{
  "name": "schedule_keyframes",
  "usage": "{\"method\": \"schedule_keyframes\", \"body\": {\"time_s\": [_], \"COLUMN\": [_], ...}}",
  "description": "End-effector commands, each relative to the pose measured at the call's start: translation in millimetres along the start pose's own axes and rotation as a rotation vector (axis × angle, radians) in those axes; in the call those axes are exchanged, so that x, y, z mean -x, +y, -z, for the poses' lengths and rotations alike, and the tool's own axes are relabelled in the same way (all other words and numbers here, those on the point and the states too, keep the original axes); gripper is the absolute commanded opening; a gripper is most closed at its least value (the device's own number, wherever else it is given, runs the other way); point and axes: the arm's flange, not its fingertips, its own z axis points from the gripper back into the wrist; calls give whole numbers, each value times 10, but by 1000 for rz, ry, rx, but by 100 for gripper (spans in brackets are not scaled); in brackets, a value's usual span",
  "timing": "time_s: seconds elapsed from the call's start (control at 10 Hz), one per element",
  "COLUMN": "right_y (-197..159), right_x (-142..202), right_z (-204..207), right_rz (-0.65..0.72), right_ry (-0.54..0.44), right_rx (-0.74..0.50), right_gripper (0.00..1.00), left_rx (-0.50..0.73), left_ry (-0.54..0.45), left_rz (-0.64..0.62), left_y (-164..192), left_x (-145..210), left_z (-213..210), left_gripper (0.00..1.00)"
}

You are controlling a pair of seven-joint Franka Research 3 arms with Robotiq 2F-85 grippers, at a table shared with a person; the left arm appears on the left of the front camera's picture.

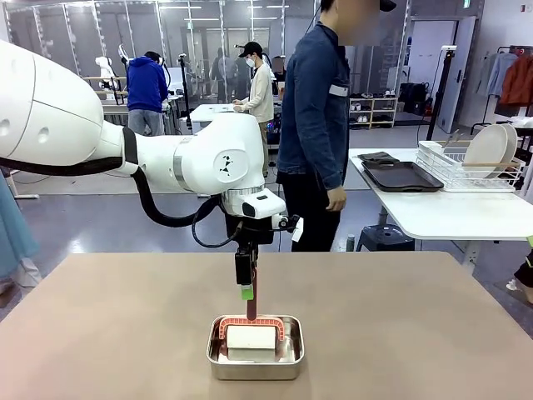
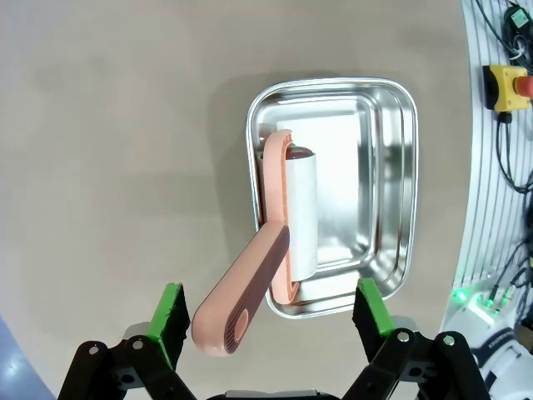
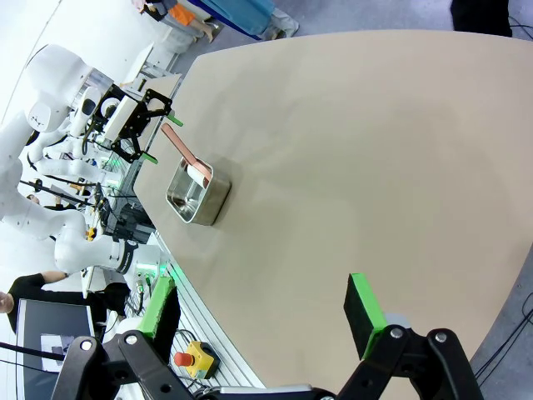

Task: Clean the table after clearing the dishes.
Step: Place the Lint Roller back on top of the Airtight Container.

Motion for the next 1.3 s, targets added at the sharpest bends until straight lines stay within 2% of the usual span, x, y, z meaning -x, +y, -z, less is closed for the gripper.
{"method": "schedule_keyframes", "body": {"time_s": [0.0, 0.3, 0.4, 0.5, 0.6, 0.7, 0.8, 0.9, 1.0, 1.2], "right_y": [54, 54, 54, 54, 54, 54, 54, 54, 54, 54], "right_x": [9, 9, 9, 9, 9, 9, 9, 9, 9, 9], "right_z": [-2, -2, -2, -2, -2, -2, -2, -2, -2, -2], "right_rz": [22, 22, 22, 22, 22, 22, 22, 22, 22, 22], "right_ry": [5, 5, 5, 5, 5, 5, 5, 5, 5, 5], "right_rx": [14, 14, 14, 14, 14, 14, 14, 14, 14, 14], "right_gripper": [100, 100, 100, 100, 100, 100, 100, 100, 100, 100], "left_rx": [-4, 0, 7, 35, 18, 30, 74, 141, 194, 300], "left_ry": [-2, 0, -74, -196, -263, -331, -372, -504, -676, -921], "left_rz": [1, 0, -29, -63, -154, -187, -270, -307, -352, -428], "left_y": [-11, 0, -39, -113, -254, -395, -561, -713, -822, -988], "left_x": [-4, 0, 233, 460, 706, 906, 1166, 1421, 1770, 2420], "left_z": [-26, 0, -256, -495, -716, -861, -954, -999, -978, -830], "left_gripper": [100, 100, 100, 100, 100, 100, 100, 100, 100, 100]}}
